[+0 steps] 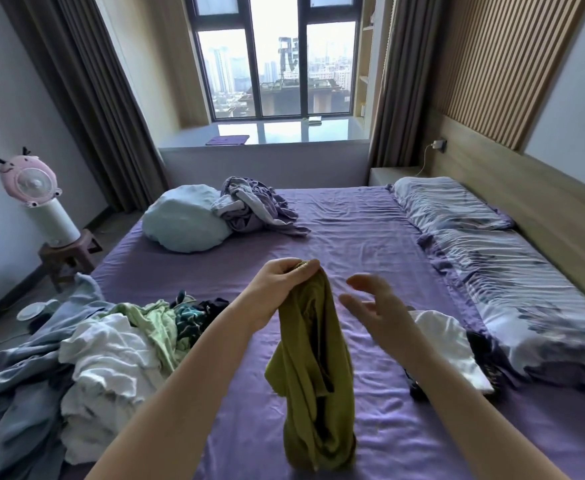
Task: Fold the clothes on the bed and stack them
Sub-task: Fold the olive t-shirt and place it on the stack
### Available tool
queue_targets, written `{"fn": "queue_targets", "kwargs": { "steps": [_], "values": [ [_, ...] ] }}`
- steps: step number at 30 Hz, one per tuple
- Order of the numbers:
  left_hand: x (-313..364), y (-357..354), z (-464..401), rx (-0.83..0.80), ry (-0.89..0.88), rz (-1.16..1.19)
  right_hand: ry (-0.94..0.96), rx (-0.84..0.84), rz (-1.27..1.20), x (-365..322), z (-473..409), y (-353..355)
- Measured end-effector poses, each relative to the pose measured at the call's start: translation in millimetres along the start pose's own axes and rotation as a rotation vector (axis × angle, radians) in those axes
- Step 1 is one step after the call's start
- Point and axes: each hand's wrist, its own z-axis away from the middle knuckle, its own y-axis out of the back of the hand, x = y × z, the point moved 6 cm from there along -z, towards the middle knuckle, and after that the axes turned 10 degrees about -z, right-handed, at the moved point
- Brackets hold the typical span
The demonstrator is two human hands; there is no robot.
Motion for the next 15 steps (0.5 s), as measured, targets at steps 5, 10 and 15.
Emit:
{"fn": "queue_targets", "kwargs": {
  "steps": [5, 10, 15],
  "values": [
    [7.1, -1.7, -7.9, -0.005, 0.025, 0.101, 0.250, -0.016, 0.154, -20.2, 23.9, -23.4],
    [15.2, 3.2, -3.3, -0.100, 0.015, 0.102, 0.198, 0.062, -0.137, -31.3, 9.8, -22.9],
    [10.4, 21.1, 7.6, -0.139, 0.039, 0.113, 0.086, 0.058, -0.331, -36.4, -11.8, -12.8]
  ]
}}
